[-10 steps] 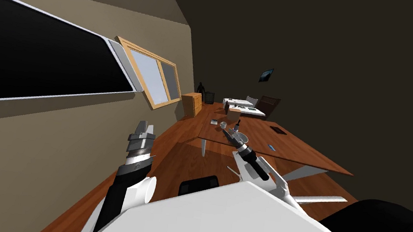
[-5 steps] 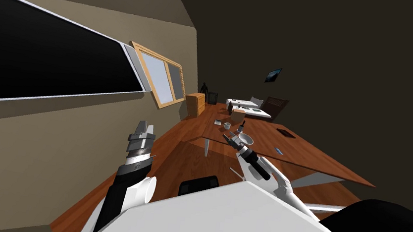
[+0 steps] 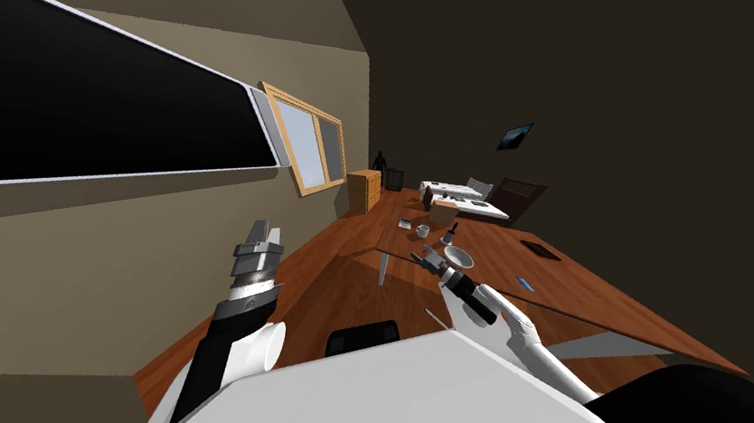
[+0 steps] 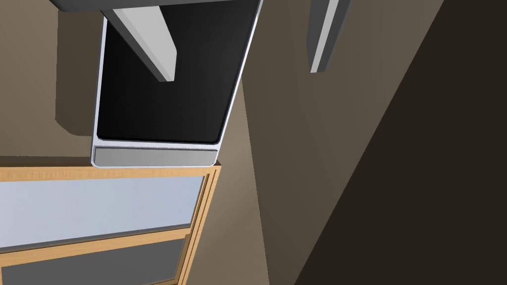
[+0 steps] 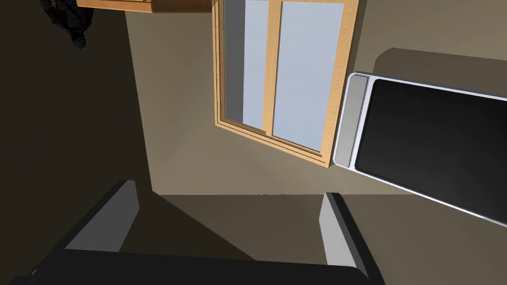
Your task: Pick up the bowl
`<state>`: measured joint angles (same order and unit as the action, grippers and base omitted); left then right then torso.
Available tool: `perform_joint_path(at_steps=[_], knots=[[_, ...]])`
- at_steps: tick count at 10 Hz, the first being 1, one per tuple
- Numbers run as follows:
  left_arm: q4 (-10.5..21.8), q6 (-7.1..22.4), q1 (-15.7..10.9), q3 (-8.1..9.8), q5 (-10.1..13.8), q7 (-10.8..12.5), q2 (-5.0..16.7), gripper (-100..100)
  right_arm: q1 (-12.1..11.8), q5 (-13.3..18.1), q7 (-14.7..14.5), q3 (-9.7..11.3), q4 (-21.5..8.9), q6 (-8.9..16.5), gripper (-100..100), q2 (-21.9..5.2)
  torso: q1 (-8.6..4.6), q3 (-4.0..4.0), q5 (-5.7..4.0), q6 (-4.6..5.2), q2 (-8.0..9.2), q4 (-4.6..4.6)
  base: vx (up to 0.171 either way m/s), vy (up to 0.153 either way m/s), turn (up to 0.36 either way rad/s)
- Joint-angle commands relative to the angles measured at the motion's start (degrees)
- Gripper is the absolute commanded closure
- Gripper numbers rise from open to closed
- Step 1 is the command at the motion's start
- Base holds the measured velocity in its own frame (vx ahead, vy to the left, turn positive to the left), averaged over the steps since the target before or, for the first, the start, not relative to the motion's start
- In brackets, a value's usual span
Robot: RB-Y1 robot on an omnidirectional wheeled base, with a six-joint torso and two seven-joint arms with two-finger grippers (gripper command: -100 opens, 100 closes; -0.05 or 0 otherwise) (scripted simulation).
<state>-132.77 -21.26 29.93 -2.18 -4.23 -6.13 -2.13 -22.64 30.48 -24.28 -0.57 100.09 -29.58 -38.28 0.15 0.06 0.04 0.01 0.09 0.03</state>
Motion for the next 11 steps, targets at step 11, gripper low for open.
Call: perform_joint_path(at_steps=[11], knots=[[0.00, 0.00, 0.00, 0.01, 0.00, 0.00, 0.01, 0, 1.26, 10.93, -8.39, -1.22, -18.27, -0.51, -100, -10.99, -0.19, -0.01, -0.03, 0.02, -0.02, 0.00, -0.001, 0.028, 0.099]])
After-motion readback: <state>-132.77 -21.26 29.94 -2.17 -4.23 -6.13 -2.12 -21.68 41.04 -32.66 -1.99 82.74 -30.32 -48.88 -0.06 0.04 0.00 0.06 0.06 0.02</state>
